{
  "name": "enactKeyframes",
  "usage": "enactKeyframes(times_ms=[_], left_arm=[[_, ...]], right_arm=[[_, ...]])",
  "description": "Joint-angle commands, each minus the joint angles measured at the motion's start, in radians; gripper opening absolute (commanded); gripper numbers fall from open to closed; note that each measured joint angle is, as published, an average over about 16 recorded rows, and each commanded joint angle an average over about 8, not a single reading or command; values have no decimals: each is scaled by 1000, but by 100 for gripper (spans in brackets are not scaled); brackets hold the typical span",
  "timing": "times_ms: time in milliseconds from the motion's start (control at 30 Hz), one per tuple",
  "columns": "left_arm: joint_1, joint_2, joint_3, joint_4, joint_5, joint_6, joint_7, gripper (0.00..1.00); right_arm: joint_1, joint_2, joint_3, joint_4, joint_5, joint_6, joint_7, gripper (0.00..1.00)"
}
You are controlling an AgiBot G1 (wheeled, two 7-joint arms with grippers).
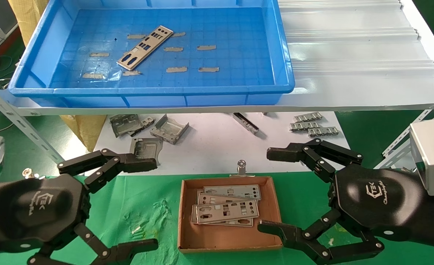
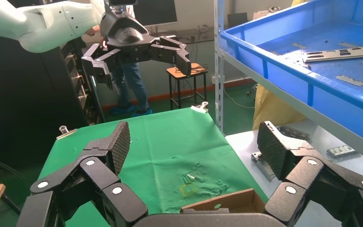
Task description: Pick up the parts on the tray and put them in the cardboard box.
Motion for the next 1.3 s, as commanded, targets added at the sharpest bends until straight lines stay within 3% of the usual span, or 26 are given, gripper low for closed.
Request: enactKeyframes(times_ms=[33,1300], left_arm=[[0,0,0,0,0,0,0,100],[0,0,0,0,0,0,0,100]], right_arm=[[0,0,0,0,0,0,0,100],[0,0,0,0,0,0,0,100]])
